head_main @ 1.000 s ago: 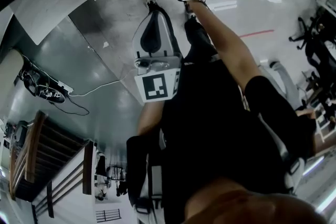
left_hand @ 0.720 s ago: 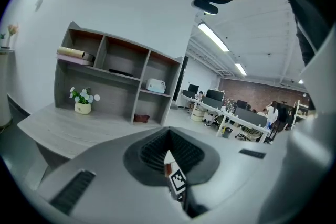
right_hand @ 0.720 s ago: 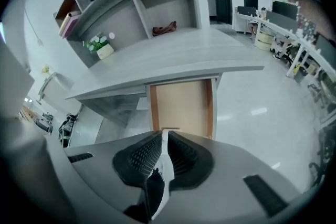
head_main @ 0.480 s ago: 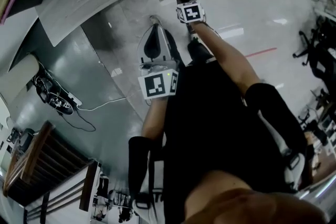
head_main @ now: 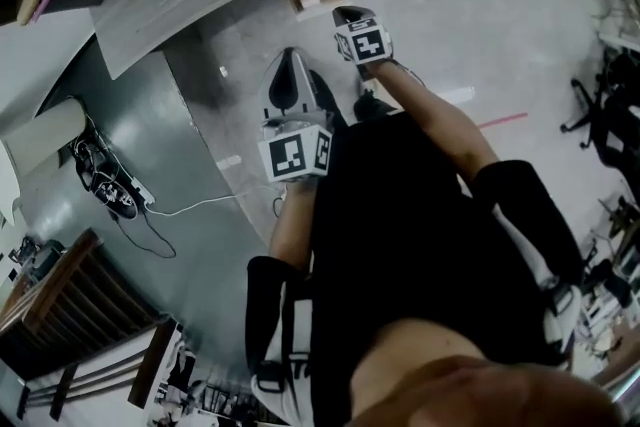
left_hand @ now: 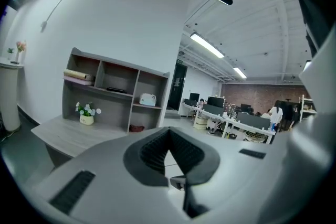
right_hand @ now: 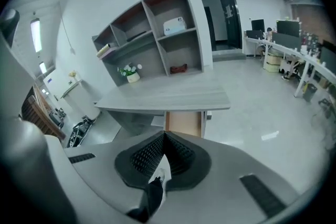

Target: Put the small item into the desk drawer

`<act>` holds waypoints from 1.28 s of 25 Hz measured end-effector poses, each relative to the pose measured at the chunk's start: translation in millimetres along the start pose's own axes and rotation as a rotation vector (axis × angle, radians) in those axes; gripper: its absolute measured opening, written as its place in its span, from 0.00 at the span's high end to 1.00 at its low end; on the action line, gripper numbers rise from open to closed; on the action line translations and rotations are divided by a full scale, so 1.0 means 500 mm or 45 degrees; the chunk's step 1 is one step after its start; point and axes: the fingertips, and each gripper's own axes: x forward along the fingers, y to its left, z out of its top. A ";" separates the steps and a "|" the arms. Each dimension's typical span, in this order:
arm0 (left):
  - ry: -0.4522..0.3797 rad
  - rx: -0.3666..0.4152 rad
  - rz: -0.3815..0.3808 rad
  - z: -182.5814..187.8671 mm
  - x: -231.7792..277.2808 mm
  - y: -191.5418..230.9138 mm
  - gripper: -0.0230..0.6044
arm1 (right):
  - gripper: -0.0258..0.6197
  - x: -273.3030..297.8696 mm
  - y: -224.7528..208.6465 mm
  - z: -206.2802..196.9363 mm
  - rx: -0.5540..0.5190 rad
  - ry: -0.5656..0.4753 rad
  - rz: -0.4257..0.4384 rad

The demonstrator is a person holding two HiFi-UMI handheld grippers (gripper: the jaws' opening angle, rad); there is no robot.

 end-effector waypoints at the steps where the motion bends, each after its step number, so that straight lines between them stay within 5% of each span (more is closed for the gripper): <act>1: -0.005 -0.004 0.010 0.001 -0.012 -0.011 0.99 | 0.96 -0.020 0.002 0.002 -0.006 -0.024 0.015; 18: -0.062 -0.002 0.054 0.038 -0.147 0.011 0.99 | 0.96 -0.374 0.127 0.105 -0.100 -0.481 0.140; 32: -0.049 0.011 -0.007 0.060 -0.191 0.063 0.99 | 0.96 -0.513 0.246 0.139 -0.090 -0.621 0.190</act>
